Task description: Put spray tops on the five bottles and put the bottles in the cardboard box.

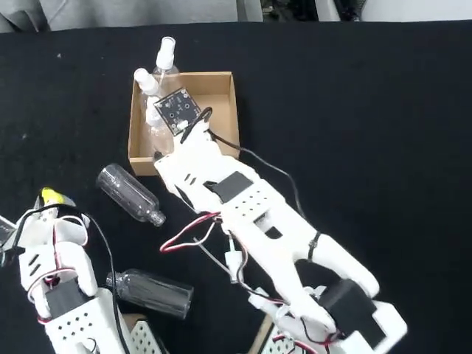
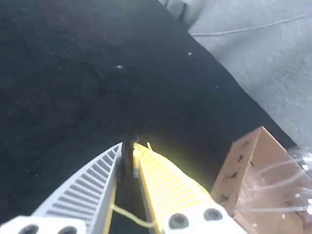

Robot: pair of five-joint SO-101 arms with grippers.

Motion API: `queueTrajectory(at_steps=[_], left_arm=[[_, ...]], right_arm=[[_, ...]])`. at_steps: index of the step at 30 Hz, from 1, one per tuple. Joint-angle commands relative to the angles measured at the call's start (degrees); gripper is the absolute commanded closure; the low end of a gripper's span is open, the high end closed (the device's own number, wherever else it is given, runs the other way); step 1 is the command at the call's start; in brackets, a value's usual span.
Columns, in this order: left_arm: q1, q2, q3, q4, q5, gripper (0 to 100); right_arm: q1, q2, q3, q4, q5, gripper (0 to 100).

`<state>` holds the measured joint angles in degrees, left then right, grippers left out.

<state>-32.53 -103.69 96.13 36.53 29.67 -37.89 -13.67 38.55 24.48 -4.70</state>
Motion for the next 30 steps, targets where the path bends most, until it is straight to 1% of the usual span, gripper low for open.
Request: queueTrajectory(at_steps=[1, 3, 10, 15, 26, 30], left_arm=[[-1.5, -0.8, 1.3, -1.5, -0.1, 97], [-1.6, -0.8, 1.3, -2.5, -0.1, 97], [-6.0, -0.8, 1.3, -3.1, -0.1, 97], [-6.5, -0.8, 1.3, -4.4, -0.1, 97], [-6.4, -0.8, 1.3, -4.5, -0.1, 97], [-6.4, -0.8, 1.3, -4.5, -0.1, 97]], right_arm=[[-2.6, -4.7, 0.0, 3.3, -0.3, 68.7], [-4.0, -5.4, 0.0, 5.6, -0.3, 68.7], [-10.6, -10.6, 0.0, 13.4, -0.4, 68.7], [-15.4, -11.0, 0.0, 14.9, -0.4, 68.7], [-19.0, -10.8, -0.9, 14.6, -0.4, 68.8], [-19.2, -6.7, -4.0, 14.9, -0.4, 68.8]])
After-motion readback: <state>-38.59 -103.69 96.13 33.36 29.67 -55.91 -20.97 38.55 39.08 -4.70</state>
